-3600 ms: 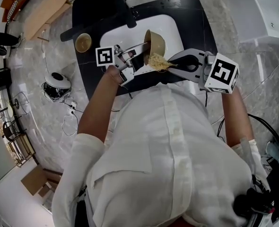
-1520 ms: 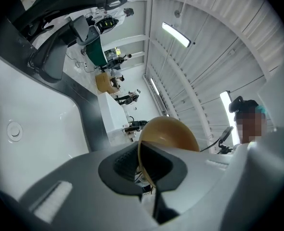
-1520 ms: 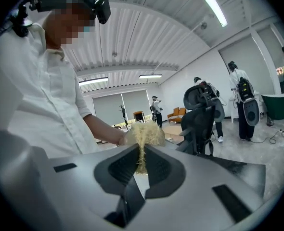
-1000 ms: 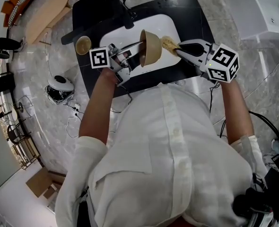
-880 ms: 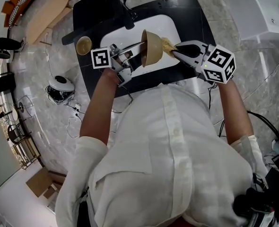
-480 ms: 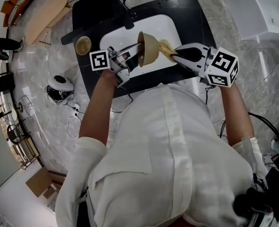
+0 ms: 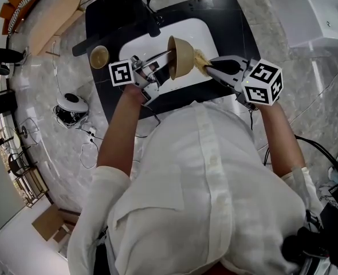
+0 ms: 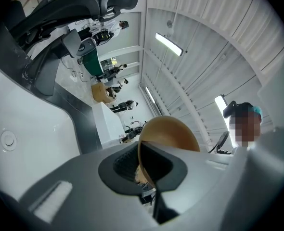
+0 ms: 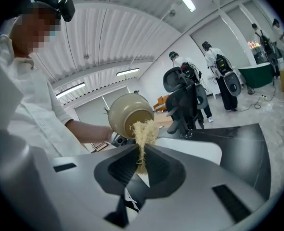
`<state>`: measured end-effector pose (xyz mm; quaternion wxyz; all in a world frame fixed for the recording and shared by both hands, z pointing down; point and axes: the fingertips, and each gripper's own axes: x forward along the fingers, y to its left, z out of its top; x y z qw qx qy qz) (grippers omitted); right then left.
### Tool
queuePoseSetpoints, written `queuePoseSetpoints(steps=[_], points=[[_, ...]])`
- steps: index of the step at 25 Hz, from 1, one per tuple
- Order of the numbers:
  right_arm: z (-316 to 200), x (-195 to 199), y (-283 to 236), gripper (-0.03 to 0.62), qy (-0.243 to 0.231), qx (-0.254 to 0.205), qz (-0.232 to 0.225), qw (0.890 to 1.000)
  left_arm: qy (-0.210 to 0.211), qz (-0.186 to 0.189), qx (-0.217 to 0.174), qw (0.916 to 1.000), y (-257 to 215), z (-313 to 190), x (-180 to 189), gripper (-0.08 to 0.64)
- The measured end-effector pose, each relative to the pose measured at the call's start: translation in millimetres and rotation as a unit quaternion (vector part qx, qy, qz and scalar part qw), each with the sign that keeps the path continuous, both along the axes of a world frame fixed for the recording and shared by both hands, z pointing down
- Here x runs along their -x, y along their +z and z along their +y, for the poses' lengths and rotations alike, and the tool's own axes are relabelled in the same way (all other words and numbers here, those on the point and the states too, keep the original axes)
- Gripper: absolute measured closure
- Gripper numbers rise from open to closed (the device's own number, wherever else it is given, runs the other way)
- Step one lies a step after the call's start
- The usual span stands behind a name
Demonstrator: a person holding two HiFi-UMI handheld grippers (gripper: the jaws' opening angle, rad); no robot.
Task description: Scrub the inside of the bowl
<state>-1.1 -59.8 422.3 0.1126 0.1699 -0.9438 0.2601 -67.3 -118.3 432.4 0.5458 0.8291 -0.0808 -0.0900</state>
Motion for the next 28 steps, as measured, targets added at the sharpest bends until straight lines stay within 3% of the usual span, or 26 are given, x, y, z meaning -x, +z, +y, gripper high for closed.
queuePoseSetpoints(steps=[7,13,19,28], points=[[10,-7,-16,0.561,-0.012,-0.01,-0.026,1.0,-0.013,-0.022,-0.003,0.9997,10,-1,8,0.548],[-3,-16,9,0.561,0.017,0.022,0.007,1.0,-0.023,-0.008,-0.003,0.9997,4,-5,7,0.548],[11,6,9,0.561,-0.019,0.02,0.013,1.0,-0.028,-0.001,-0.005,0.9996,0,-9,5,0.548],[18,-3,-8,0.561,-0.04,0.001,-0.003,0.999,-0.028,-0.023,-0.002,0.9993,15,-3,11,0.548]])
